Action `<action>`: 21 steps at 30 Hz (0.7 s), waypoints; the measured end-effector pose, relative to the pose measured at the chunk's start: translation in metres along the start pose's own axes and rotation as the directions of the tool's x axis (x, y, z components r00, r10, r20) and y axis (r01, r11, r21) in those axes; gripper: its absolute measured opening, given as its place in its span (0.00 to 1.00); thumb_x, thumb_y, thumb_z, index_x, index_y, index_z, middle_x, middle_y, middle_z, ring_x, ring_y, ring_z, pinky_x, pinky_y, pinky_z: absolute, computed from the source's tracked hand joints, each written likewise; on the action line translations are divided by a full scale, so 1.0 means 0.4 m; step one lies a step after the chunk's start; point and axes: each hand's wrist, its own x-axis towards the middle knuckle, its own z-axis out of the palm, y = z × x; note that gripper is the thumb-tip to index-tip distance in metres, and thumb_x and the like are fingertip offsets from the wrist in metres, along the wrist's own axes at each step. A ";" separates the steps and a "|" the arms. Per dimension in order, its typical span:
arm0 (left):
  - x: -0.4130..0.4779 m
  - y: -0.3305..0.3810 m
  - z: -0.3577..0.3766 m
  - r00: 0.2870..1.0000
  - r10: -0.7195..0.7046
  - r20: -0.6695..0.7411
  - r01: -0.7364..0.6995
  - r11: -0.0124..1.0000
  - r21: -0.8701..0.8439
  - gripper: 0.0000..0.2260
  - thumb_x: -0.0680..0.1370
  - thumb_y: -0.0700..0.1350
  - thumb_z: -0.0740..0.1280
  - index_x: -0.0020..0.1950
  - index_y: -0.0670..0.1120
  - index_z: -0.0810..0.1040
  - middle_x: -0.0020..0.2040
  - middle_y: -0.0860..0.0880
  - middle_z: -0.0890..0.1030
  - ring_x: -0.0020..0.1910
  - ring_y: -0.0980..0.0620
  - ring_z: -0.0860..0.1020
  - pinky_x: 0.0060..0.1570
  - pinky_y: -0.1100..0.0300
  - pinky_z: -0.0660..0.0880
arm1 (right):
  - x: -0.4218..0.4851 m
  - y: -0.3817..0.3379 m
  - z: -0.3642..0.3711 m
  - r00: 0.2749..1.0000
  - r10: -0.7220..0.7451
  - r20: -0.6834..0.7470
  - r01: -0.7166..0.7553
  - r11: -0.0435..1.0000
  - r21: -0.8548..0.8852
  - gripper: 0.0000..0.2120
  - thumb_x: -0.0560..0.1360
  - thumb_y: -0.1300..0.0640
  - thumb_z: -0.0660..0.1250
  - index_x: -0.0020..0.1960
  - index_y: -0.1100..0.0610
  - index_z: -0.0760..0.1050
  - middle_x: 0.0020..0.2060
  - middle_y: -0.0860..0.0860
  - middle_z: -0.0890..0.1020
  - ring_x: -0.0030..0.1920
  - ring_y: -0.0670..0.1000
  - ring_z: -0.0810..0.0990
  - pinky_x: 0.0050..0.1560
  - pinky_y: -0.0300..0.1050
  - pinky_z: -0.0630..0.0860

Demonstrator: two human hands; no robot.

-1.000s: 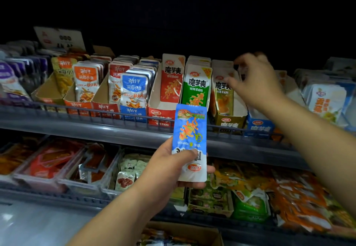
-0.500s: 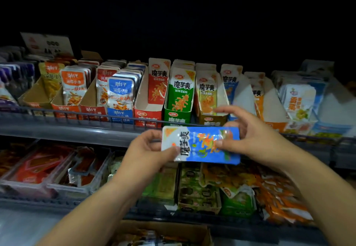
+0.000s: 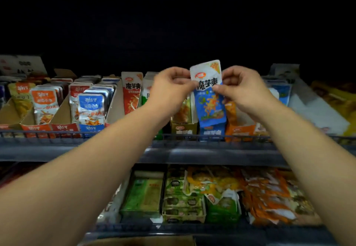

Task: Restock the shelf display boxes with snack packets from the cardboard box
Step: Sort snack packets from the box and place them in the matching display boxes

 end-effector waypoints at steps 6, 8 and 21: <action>0.134 -0.069 0.070 0.999 0.047 0.000 -0.046 0.985 0.169 0.08 0.78 0.37 0.73 0.52 0.48 0.79 0.49 0.44 0.83 0.51 0.48 0.83 0.48 0.56 0.82 | 0.107 0.064 -0.036 0.998 -0.026 -0.063 0.013 0.980 -0.197 0.31 0.77 0.61 0.71 0.75 0.46 0.63 0.49 0.56 0.81 0.44 0.51 0.84 0.36 0.44 0.84; 0.163 -0.086 0.083 0.999 0.043 -0.002 -0.042 0.977 0.211 0.09 0.77 0.38 0.74 0.55 0.47 0.79 0.51 0.44 0.84 0.52 0.47 0.83 0.54 0.50 0.83 | 0.127 0.087 -0.037 0.999 -0.039 -0.024 0.032 0.970 -0.241 0.31 0.78 0.61 0.70 0.75 0.44 0.62 0.50 0.54 0.82 0.46 0.51 0.84 0.40 0.47 0.85; 0.244 -0.137 0.089 1.000 0.025 0.006 -0.025 0.889 0.457 0.03 0.79 0.46 0.73 0.52 0.50 0.83 0.52 0.49 0.84 0.53 0.49 0.83 0.57 0.51 0.81 | 0.210 0.155 0.002 0.997 0.004 0.076 0.027 0.914 -0.405 0.10 0.80 0.58 0.67 0.60 0.51 0.79 0.50 0.47 0.79 0.46 0.45 0.77 0.38 0.32 0.70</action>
